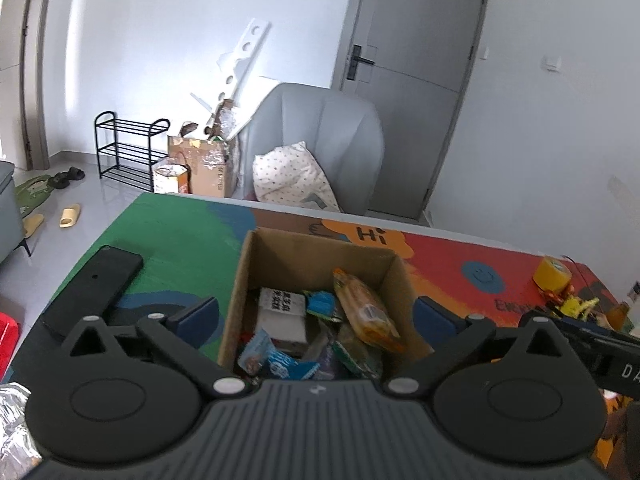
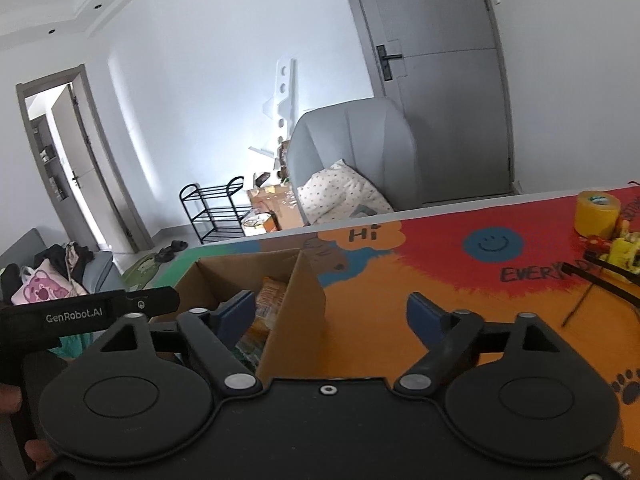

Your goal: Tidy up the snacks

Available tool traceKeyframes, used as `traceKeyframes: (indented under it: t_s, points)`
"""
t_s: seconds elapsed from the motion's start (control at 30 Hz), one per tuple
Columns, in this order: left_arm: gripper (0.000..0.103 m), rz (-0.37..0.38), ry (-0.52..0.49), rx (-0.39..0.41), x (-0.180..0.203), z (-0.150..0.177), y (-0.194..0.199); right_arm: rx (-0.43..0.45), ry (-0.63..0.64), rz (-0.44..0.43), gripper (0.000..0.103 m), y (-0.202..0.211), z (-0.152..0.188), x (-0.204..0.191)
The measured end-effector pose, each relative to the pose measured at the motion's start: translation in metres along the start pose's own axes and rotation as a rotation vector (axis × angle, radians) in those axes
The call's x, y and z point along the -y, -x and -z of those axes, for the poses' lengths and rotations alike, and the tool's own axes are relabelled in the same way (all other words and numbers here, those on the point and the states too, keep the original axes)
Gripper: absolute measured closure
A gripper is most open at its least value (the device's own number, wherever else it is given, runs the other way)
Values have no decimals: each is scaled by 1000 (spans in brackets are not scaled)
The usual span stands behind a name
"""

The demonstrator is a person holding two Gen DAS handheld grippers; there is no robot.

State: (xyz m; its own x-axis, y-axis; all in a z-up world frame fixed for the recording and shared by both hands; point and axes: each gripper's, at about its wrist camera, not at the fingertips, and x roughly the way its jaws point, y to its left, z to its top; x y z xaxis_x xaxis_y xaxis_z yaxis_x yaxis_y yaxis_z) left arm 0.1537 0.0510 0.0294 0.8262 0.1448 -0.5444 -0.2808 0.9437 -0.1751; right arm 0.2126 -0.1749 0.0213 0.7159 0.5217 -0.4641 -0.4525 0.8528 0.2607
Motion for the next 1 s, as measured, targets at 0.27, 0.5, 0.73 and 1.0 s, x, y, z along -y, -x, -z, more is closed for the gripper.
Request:
traceKeyframes:
  t_s: [0.27,0.5,0.73,1.0]
  points:
    - [0,7,-25,-2,10,9,24,27,-13,17,0,31,6,4]
    - [0,-13,-46,7,13,16,50,31,-18,34,0,52,10,3]
    - [0,-5,-84,21,17,24,74,38,-8,46,0,72,14,0]
    - [0,6,-104,43,17,30,102,44,13,71,0,97,16,-4]
